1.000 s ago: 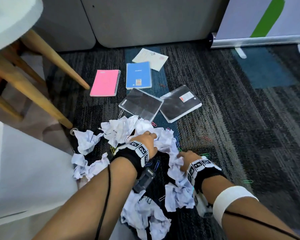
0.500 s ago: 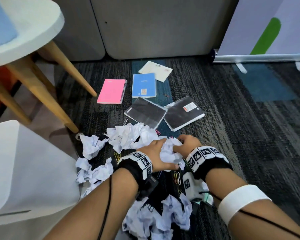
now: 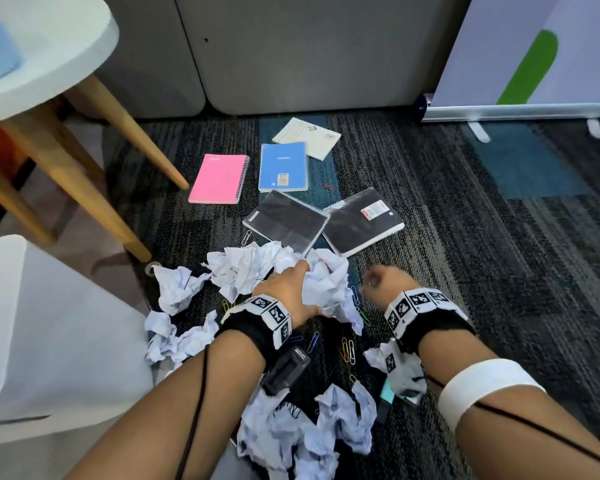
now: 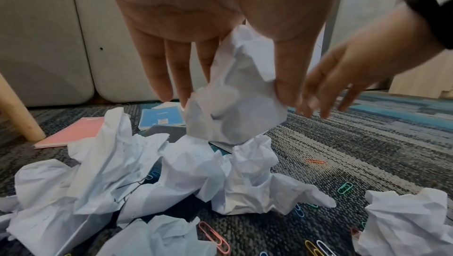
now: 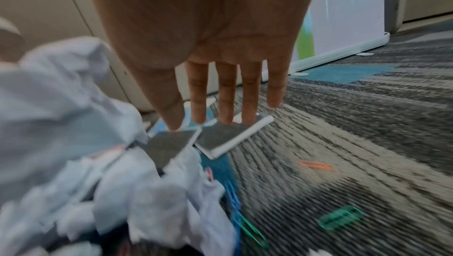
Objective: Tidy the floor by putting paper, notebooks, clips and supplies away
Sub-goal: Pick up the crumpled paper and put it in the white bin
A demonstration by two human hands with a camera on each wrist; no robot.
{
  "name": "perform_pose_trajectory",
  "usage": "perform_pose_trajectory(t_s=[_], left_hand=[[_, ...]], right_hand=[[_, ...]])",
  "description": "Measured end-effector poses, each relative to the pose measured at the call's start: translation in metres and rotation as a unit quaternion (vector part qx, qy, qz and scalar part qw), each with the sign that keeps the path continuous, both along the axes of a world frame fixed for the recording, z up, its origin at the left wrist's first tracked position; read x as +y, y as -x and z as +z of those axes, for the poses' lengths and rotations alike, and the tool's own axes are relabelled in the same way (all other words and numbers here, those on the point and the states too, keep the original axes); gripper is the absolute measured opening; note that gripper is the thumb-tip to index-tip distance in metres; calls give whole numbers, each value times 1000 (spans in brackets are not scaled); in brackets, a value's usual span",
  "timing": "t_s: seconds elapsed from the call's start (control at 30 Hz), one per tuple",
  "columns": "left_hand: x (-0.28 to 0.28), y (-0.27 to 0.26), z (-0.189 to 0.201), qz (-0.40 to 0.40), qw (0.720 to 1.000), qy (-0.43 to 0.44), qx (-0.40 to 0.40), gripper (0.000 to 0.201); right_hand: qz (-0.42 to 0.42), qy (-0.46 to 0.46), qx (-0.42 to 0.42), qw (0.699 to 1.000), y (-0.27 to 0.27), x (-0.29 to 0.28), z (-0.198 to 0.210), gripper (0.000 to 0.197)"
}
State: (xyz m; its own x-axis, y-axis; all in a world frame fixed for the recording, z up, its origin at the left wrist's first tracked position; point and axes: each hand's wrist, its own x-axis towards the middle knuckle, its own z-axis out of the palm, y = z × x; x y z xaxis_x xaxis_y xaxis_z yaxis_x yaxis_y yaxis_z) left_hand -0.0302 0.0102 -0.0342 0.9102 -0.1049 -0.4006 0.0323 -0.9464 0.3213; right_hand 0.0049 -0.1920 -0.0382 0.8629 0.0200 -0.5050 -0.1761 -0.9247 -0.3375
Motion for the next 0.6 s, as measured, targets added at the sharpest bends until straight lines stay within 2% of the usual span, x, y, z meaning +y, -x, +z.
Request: perform_pose_trajectory(t_s=[0.03, 0.17, 0.37, 0.43, 0.53, 0.6], left_hand=[[-1, 0, -1, -2, 1000, -2, 4, 70], [-6, 1, -8, -7, 1000, -15, 11, 69], [-13, 2, -16, 0, 999, -17, 30, 68], [-16, 4, -18, -2, 999, -24, 30, 69], [-18, 6, -21, -1, 999, -30, 38, 69], [-18, 7, -23, 0, 999, -31, 40, 70]], right_hand=[[20, 35, 39, 998, 5, -5, -8, 31], [68, 129, 160, 976, 24, -20, -41, 62], [127, 182, 220, 950, 41, -30, -79, 82], [135, 194, 220, 946, 44, -32, -89, 81], [115, 199, 187, 955, 49, -32, -100, 63], [101, 189, 171, 962, 51, -32, -104, 61]])
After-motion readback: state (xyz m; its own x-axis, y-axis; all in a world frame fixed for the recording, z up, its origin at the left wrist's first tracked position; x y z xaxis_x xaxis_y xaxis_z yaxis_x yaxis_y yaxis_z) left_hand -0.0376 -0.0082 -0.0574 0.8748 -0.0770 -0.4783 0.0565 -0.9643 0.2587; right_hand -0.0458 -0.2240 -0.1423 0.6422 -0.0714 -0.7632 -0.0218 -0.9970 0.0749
